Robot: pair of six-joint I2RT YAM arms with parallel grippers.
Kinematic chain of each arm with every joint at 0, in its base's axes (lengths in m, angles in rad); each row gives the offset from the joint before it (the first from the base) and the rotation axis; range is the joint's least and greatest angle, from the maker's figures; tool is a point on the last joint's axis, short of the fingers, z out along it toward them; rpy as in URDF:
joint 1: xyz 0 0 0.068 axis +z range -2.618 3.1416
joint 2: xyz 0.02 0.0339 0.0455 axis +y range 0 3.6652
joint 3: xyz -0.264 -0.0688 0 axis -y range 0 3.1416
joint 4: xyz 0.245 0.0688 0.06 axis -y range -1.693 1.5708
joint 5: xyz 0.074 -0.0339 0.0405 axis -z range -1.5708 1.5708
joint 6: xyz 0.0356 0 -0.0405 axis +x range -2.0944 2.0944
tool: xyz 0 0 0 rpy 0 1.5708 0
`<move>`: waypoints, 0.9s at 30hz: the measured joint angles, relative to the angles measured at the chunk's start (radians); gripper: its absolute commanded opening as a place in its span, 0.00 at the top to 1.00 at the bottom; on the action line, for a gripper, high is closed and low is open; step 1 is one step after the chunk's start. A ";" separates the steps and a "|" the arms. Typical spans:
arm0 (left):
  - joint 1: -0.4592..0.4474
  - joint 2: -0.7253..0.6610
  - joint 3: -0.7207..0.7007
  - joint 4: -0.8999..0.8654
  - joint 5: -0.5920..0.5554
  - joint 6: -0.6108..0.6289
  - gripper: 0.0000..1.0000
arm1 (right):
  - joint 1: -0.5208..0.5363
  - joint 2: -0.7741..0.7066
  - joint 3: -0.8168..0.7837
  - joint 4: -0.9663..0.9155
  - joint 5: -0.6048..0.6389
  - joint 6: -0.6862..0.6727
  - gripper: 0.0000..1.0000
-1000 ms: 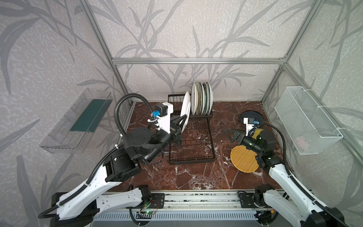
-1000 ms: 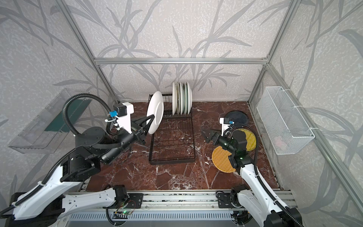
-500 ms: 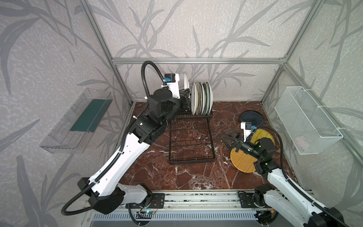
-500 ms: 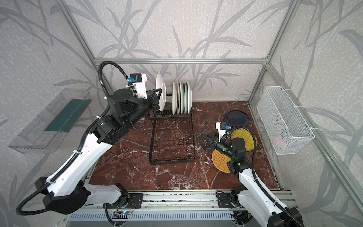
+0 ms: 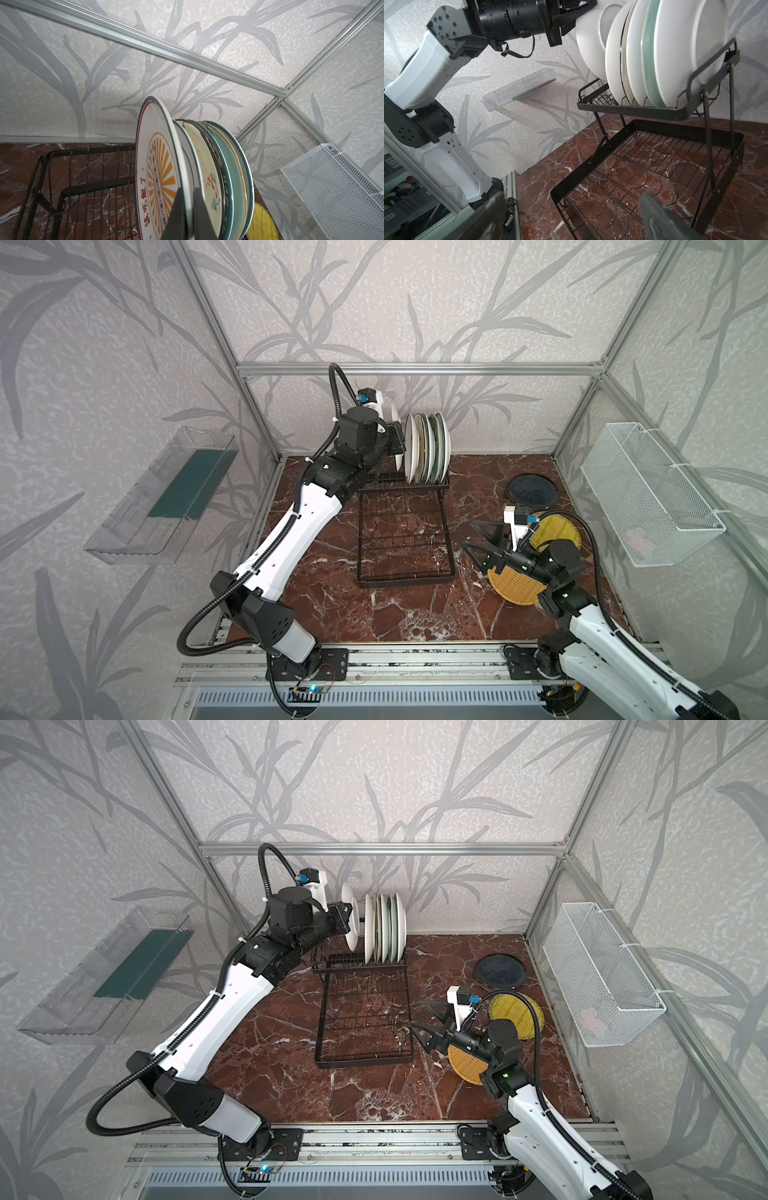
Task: Load plates into a dish rack
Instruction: Place the plate on the dish rack.
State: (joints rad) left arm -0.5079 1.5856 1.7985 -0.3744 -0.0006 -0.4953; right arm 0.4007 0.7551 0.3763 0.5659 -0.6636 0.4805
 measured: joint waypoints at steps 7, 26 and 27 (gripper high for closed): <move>0.008 0.050 0.019 -0.002 0.007 -0.002 1.00 | 0.006 0.010 0.000 -0.013 0.002 -0.009 0.01; 0.014 0.089 0.010 -0.007 0.006 -0.002 1.00 | 0.007 0.010 0.000 -0.021 0.019 -0.026 0.01; 0.014 0.090 0.006 -0.006 0.006 -0.001 1.00 | 0.007 0.010 0.000 -0.021 0.020 -0.026 0.01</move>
State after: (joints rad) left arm -0.4942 1.6756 1.8042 -0.3805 0.0051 -0.4965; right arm 0.4080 0.7647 0.3763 0.5449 -0.6437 0.4545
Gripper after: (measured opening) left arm 0.060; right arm 0.991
